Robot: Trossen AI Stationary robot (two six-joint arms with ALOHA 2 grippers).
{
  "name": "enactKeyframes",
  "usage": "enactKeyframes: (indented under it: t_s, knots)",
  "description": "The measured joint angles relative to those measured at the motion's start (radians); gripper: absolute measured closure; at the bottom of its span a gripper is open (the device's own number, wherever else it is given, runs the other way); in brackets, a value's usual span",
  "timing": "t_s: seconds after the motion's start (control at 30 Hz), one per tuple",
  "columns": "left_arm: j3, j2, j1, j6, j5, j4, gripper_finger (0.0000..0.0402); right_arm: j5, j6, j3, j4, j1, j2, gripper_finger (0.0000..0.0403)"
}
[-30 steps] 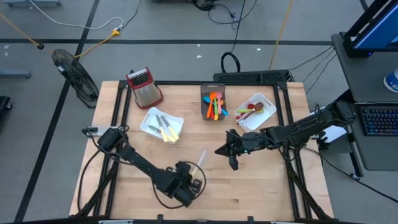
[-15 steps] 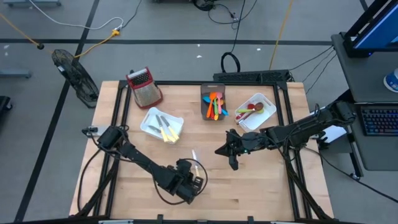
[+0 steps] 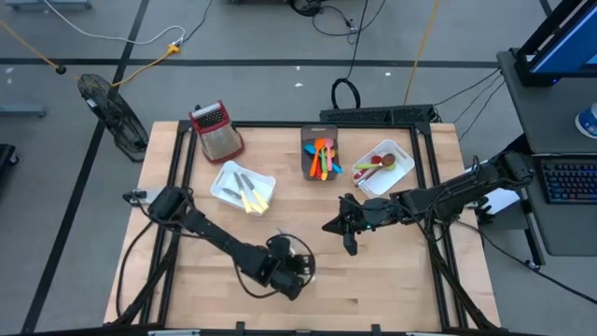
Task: Pick & Place Kitchen Items
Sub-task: Put the yellow knife into the left white bin
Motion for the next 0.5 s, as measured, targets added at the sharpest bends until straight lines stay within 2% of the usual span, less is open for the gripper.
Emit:
enactKeyframes:
  t_s: [0.23,0.33,0.5]
  knots:
    - [0.002,0.011,0.081,-0.054,0.149,0.002,0.0202,0.0,-0.018,0.0,0.002,0.0,0.0,0.0399]
    - [0.002,0.026,0.118,-0.067,0.192,0.008,0.0194,0.0,-0.024,0.0,0.002,0.0,0.0,0.0399]
    - [0.008,0.055,0.163,-0.061,0.338,0.0,0.0193,0.0,-0.04,0.0,0.001,0.0,0.0,0.0399]
